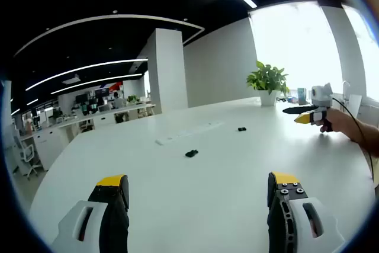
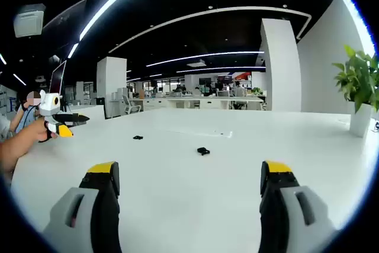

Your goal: Snap the two parts of the plastic buckle together until the buckle closes and remains connected.

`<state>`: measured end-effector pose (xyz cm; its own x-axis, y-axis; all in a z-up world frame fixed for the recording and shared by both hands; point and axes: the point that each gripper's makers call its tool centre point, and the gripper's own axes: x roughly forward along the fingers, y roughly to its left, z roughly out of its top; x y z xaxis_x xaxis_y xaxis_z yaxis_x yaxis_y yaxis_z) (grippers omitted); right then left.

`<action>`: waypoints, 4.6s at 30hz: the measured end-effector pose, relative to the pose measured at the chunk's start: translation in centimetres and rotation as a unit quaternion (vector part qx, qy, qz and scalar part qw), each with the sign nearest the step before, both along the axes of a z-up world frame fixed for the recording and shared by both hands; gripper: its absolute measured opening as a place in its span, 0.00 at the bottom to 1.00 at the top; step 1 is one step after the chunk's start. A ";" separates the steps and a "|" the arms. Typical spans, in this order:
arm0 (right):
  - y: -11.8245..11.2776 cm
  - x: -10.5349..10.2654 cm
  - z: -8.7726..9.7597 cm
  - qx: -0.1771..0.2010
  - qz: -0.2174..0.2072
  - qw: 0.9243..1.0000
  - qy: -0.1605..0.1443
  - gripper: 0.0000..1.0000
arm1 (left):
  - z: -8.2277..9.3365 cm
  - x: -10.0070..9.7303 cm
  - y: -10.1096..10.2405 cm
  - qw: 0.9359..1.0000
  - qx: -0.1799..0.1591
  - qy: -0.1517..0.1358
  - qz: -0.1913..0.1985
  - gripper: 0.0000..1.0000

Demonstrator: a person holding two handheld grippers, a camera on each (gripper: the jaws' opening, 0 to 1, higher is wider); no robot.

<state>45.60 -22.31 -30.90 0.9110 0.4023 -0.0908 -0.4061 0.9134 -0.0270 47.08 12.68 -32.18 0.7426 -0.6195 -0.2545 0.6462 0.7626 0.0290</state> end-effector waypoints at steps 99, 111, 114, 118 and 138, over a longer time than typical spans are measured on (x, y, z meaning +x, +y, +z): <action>0.3 0.0 -1.4 -0.038 -0.002 0.998 0.048 0.98 | -2.3 0.4 -1.6 0.997 0.001 0.073 -0.020 0.96; 0.6 0.4 -1.7 -0.036 0.009 0.998 0.059 0.97 | -2.4 0.9 -2.3 0.996 0.002 0.082 -0.029 0.96; 0.5 0.8 -1.8 -0.055 0.011 0.997 0.062 0.95 | -2.3 1.0 -3.0 0.995 -0.015 0.092 -0.034 0.97; 0.9 1.1 -1.7 -0.052 0.016 0.997 0.062 0.95 | -2.5 1.0 -3.6 0.995 -0.005 0.088 -0.037 0.97; 1.3 1.4 -1.5 -0.060 0.022 0.995 0.079 0.92 | -0.9 0.9 -3.2 0.996 -0.013 0.081 -0.037 0.97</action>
<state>46.96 -20.97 -32.37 0.8630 0.4195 -0.2815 -0.4540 0.8885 -0.0677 47.97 9.49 -33.04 0.6456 -0.6785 -0.3505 0.6951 0.7122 -0.0985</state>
